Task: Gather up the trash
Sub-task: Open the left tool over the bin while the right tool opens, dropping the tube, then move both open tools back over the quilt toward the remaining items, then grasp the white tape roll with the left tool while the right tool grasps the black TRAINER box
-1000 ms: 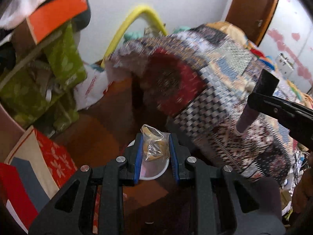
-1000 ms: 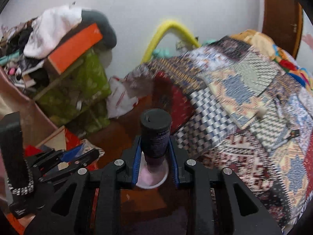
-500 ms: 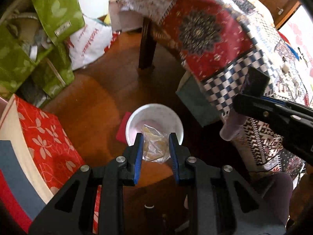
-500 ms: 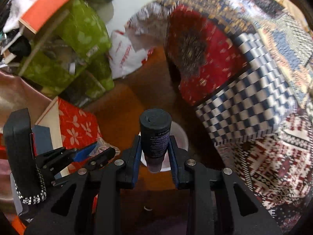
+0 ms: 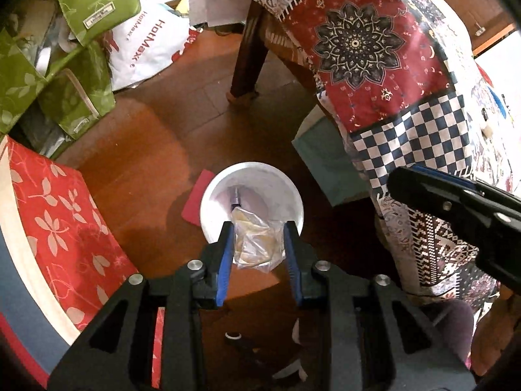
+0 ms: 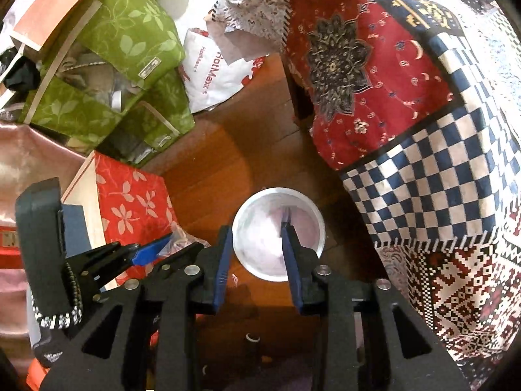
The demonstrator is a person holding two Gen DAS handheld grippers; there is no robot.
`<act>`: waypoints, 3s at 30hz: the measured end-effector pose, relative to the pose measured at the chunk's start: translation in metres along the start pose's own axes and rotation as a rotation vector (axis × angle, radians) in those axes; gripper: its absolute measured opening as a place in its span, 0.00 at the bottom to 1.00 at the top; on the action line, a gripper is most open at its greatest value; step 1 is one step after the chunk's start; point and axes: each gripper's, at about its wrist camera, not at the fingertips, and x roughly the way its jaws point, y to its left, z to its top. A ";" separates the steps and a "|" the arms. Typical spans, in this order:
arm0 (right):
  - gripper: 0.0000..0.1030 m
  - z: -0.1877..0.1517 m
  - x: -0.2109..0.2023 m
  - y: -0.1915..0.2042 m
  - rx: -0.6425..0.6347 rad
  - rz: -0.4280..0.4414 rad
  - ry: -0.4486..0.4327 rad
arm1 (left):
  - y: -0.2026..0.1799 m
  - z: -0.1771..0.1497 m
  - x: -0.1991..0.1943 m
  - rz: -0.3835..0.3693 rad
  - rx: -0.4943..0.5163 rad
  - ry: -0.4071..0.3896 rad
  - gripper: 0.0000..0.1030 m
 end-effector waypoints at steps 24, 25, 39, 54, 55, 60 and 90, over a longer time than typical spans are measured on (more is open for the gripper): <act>0.28 -0.044 -0.140 -0.010 0.008 -0.035 -0.278 | -0.060 -0.019 -0.132 0.044 0.109 -0.282 0.47; 0.28 -0.047 -0.148 -0.012 0.010 -0.039 -0.297 | -0.067 -0.021 -0.141 0.046 0.120 -0.307 0.47; 0.28 -0.102 -0.265 -0.080 0.125 -0.179 -0.585 | -0.186 -0.042 -0.204 0.006 0.318 -0.481 0.47; 0.51 -0.156 -0.310 -0.214 0.329 -0.362 -0.625 | -0.330 -0.020 -0.152 -0.124 0.508 -0.391 0.47; 0.51 -0.158 -0.309 -0.228 0.355 -0.363 -0.617 | -0.338 -0.017 -0.145 -0.128 0.519 -0.379 0.47; 0.51 -0.168 -0.302 -0.283 0.475 -0.337 -0.577 | -0.372 -0.007 -0.105 -0.124 0.578 -0.318 0.47; 0.52 -0.084 -0.186 -0.438 0.712 -0.439 -0.415 | -0.444 0.102 0.053 -0.132 0.656 -0.213 0.47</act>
